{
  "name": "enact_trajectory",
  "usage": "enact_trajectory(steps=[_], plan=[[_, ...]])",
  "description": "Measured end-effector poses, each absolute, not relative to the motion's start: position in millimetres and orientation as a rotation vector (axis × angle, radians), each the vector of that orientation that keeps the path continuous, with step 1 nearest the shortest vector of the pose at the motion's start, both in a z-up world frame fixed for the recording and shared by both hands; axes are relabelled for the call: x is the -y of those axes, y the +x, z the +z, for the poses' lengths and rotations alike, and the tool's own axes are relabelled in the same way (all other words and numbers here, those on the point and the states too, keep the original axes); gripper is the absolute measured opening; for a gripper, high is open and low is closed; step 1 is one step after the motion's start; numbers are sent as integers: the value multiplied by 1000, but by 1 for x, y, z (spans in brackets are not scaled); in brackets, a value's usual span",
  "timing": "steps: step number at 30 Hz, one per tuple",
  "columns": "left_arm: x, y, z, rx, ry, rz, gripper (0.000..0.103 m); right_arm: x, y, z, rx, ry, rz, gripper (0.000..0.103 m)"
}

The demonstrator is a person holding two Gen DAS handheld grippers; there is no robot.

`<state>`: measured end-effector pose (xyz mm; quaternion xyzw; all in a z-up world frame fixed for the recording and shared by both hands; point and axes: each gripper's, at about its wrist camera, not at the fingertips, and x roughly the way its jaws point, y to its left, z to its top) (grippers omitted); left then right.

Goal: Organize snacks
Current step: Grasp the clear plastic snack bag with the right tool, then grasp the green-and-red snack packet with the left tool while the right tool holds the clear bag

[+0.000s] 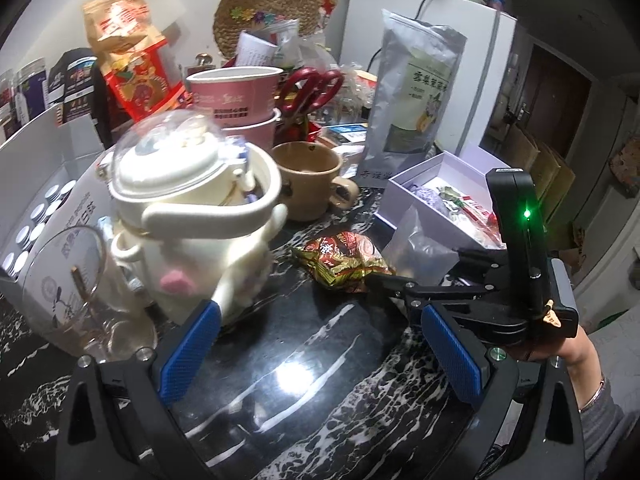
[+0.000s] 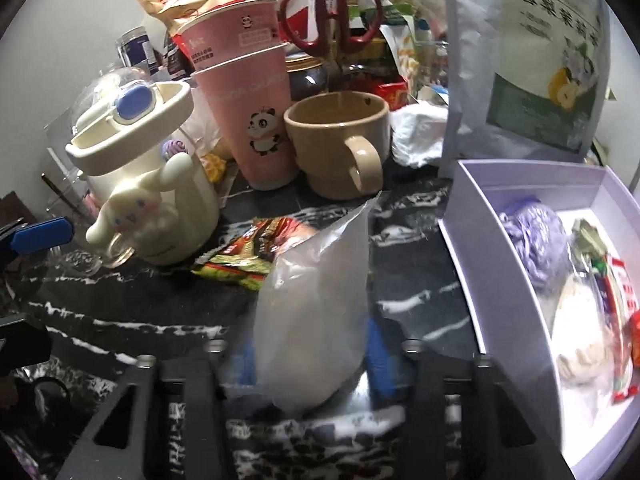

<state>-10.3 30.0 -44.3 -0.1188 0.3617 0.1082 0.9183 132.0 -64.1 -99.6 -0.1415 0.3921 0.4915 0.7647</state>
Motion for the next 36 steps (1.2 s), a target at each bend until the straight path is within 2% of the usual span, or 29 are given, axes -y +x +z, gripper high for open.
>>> enact_trajectory(steps=[24,36], plan=[[16,36,-58,-784,-217,75,102,171,97,-85,-882,-201,908,33],[20,101,-103,-872,-178,96,102,191,102,-90,-895,-152,842,33]])
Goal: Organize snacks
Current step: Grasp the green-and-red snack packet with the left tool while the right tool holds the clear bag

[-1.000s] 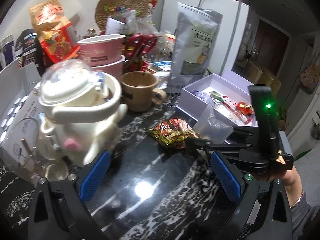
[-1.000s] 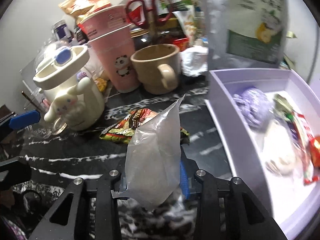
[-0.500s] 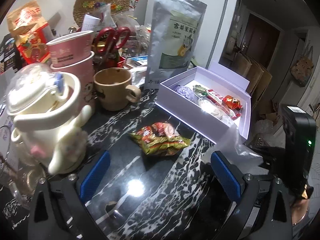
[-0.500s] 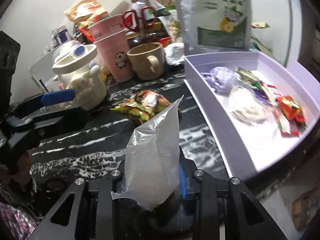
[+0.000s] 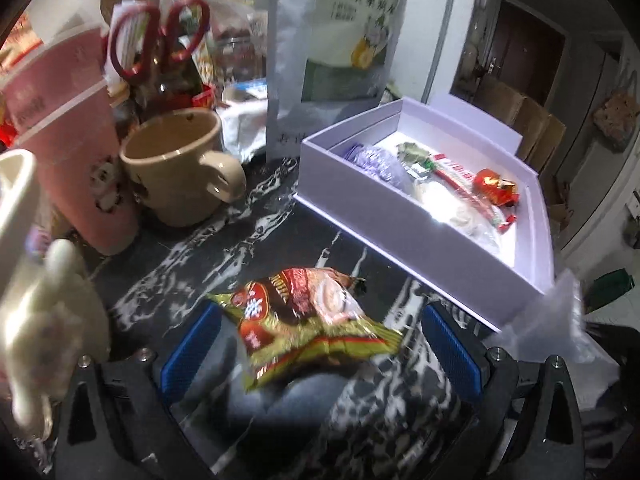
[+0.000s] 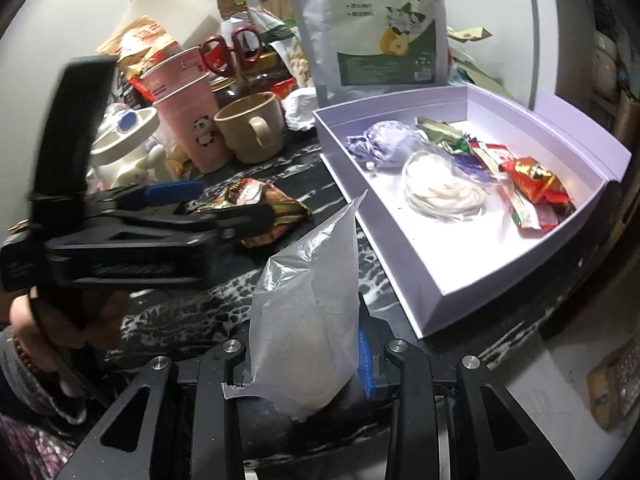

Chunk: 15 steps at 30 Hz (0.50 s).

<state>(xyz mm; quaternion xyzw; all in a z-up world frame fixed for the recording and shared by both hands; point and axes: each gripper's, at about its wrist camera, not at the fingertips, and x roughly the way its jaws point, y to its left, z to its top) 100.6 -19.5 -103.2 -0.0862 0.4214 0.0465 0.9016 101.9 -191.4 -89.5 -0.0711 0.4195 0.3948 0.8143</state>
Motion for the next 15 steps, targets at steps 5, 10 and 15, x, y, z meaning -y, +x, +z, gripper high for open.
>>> enact_trajectory(steps=[5,10,15], plan=[[21,116,-121,-922,-115,133,102,194,106,-94,-915,-125,836,33],[23,119,-129,-934,-84,124,89,192,109,-94,-915,-126,828,33],[23,117,-128,-928,-82,94,68,191,109,-94,-915,-126,830,33]])
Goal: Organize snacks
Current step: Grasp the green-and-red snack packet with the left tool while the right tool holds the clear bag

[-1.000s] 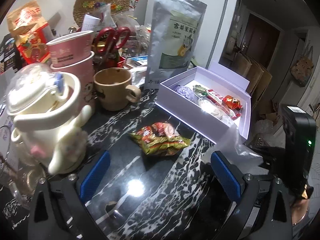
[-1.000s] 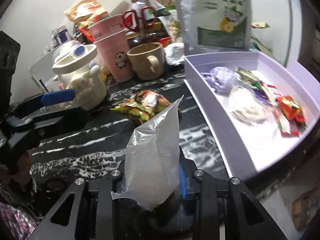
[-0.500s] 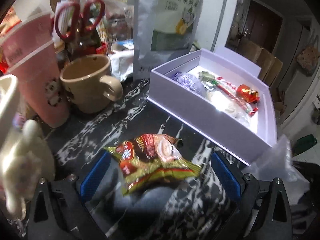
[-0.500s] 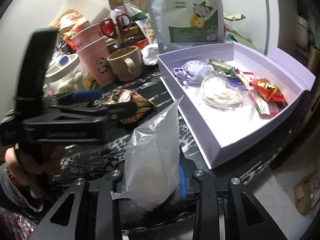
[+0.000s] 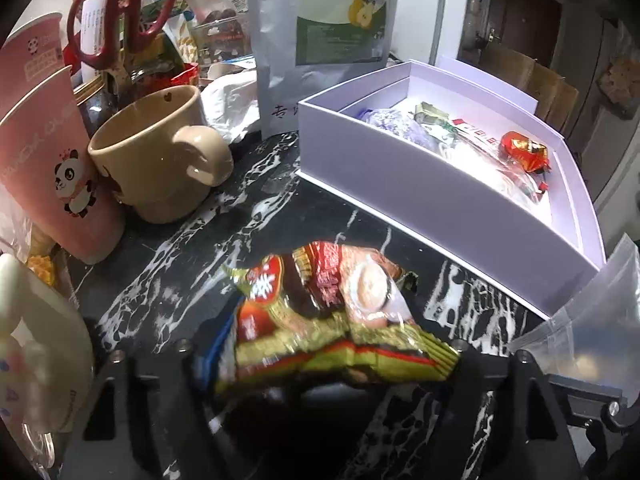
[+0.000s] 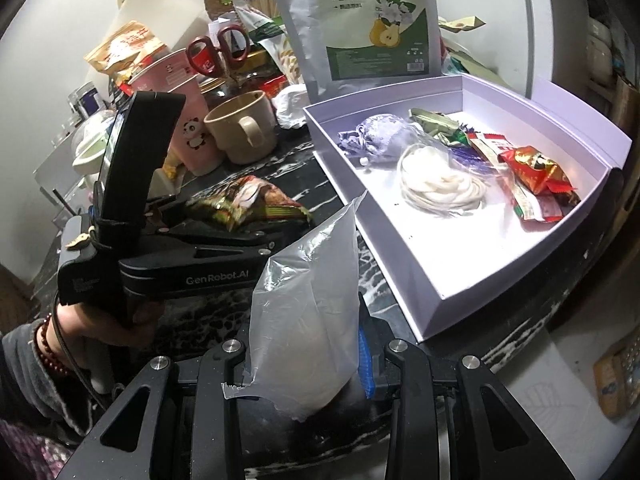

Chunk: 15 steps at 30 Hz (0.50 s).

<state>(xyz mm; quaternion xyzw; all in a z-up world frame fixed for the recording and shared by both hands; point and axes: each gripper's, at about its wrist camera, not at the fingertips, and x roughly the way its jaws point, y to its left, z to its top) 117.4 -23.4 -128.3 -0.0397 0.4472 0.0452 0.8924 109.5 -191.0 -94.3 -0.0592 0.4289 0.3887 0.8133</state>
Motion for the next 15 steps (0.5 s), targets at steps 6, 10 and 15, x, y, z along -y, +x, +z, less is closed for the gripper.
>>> enact_trajectory(steps=[6,10,15], plan=[[27,105,-123,-923,-98,60,65,189,108,-94,-912,-125,822,33],[31,88,-113,-901,-92,47,65,188,104,-93,-907,-124,813,33],[31,66,-101,-880,-107,29,65,188,98,-92,-902,-114,806,33]])
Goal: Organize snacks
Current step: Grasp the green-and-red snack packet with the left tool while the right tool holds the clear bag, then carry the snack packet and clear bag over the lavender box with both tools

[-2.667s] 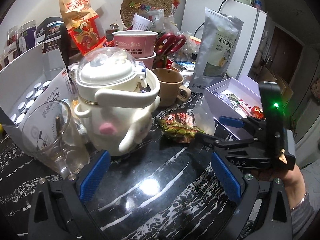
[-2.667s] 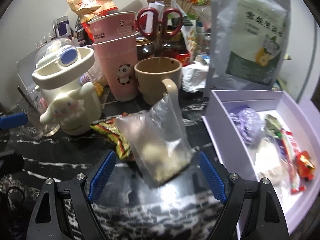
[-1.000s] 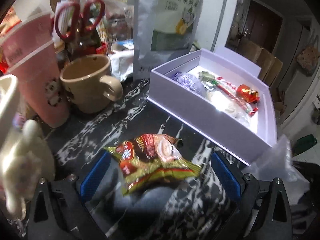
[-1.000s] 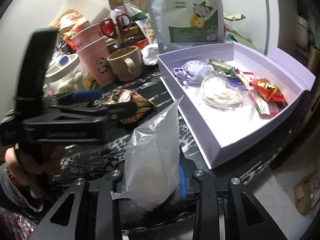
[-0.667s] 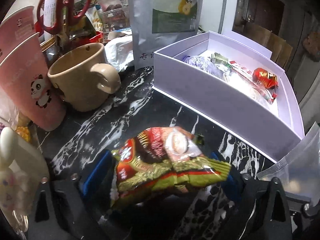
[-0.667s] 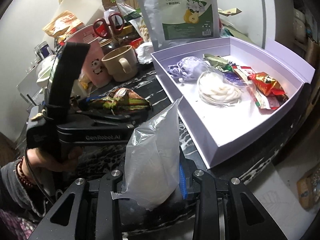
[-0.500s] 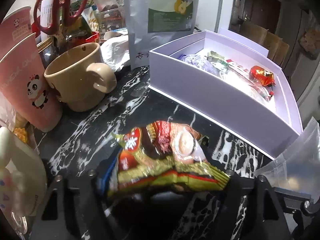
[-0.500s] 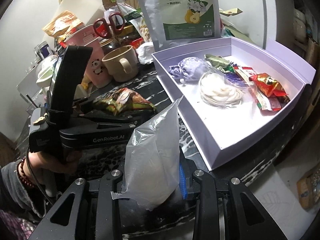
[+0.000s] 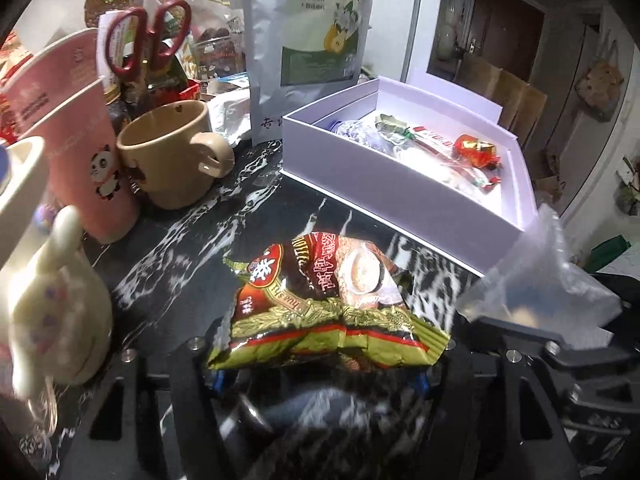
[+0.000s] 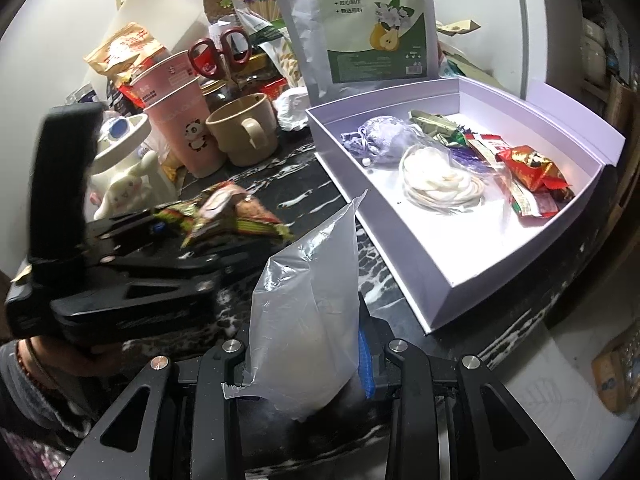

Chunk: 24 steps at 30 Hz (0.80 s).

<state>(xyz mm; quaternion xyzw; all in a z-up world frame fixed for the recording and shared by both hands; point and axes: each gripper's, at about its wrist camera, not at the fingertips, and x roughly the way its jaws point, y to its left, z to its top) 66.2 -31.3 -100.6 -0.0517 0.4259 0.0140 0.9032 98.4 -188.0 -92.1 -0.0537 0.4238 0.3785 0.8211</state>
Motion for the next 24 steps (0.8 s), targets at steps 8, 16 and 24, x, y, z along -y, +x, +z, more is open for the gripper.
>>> enact_trajectory(steps=[8,16,24], plan=[[33,29,-88,-856,-113,18,65,189,84,-90,-903,-67,807,33],[34,-1,-81,-841,-125,-6,64,192,65,-81,-879,-27,804,33],[40,-22,-68,-815,-94,-50,65,198,37,-69,-855,27,791,33]])
